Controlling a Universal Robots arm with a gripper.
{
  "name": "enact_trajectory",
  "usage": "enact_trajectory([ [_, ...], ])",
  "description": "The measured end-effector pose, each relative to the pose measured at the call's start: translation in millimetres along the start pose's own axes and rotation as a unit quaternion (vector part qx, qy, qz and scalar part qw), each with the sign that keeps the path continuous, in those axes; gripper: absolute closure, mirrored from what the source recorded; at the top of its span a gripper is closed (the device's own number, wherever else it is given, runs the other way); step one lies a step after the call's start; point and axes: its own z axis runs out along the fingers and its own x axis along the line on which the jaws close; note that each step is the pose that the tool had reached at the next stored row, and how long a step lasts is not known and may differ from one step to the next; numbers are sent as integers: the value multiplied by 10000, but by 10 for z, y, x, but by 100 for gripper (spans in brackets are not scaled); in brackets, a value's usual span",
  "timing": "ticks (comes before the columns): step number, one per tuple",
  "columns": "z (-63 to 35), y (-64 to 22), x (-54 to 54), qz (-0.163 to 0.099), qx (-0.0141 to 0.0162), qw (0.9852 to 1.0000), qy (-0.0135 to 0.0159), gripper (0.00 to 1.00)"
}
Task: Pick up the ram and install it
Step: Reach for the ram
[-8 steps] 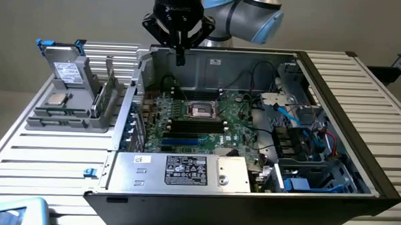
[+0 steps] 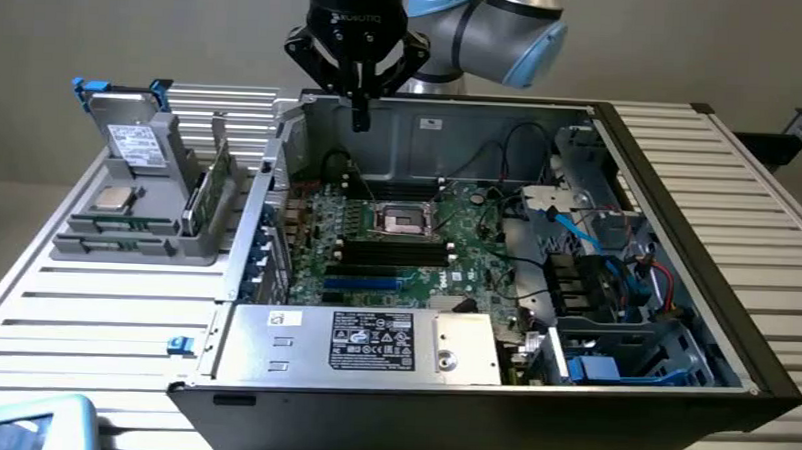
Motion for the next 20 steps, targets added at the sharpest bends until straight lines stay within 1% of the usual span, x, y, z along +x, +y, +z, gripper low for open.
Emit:
enact_trajectory([
  [5,0,0,2,0,0,10000,0,89],
  [7,-3,-3,44,0,1,10000,1,89],
  [13,-6,-18,258,0,-6,10000,0,89],
  [20,-14,-40,567,0,-6,10000,1,89],
])
